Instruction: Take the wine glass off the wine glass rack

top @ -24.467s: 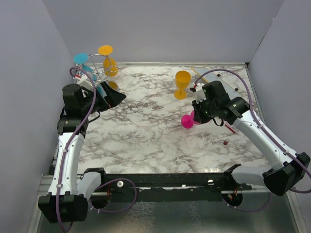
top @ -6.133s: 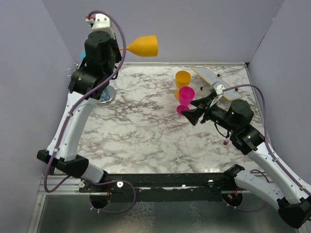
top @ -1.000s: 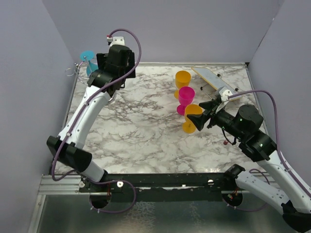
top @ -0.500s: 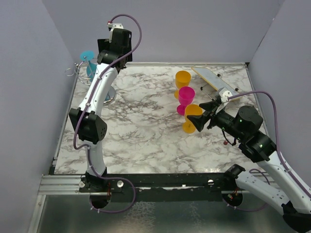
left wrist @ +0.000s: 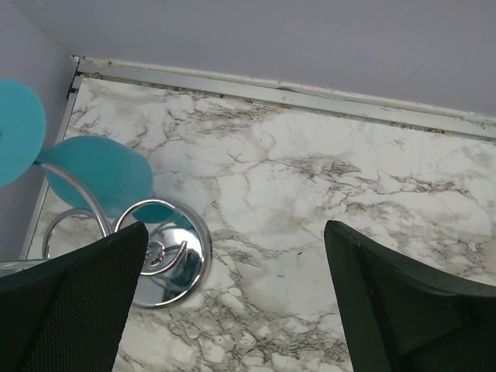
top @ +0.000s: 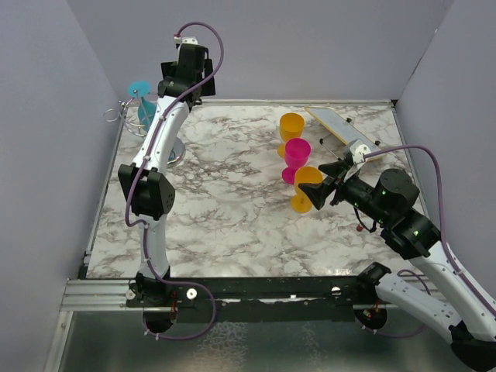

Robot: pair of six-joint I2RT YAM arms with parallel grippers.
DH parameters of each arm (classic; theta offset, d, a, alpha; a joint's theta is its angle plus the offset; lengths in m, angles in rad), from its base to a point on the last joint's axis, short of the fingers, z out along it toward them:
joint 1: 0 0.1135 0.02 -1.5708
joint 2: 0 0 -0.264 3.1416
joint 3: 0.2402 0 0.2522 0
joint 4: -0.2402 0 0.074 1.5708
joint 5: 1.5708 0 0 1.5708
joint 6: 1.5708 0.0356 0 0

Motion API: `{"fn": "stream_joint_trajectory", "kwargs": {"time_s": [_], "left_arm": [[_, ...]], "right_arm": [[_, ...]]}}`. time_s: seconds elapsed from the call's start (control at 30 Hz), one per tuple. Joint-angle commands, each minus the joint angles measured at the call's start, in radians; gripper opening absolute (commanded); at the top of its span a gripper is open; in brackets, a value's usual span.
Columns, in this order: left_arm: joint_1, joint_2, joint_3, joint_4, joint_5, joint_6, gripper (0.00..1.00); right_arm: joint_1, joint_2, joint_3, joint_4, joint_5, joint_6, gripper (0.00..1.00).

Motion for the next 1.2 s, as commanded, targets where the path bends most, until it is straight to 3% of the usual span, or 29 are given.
{"fn": "stream_joint_trajectory", "kwargs": {"time_s": [0.0,0.43,1.17], "left_arm": [[0.007,0.009,0.006,0.008,0.016,-0.025,0.99],[0.035,-0.069,-0.141,0.001,0.052,-0.02,0.99],[0.086,-0.159,-0.24,-0.083,0.068,0.024,0.99]], "right_arm": [[0.005,-0.006,-0.005,0.029,0.033,0.001,0.77],[0.005,0.004,-0.007,0.036,0.026,0.003,0.76],[0.005,0.004,-0.01,0.036,0.026,0.006,0.76]]}}
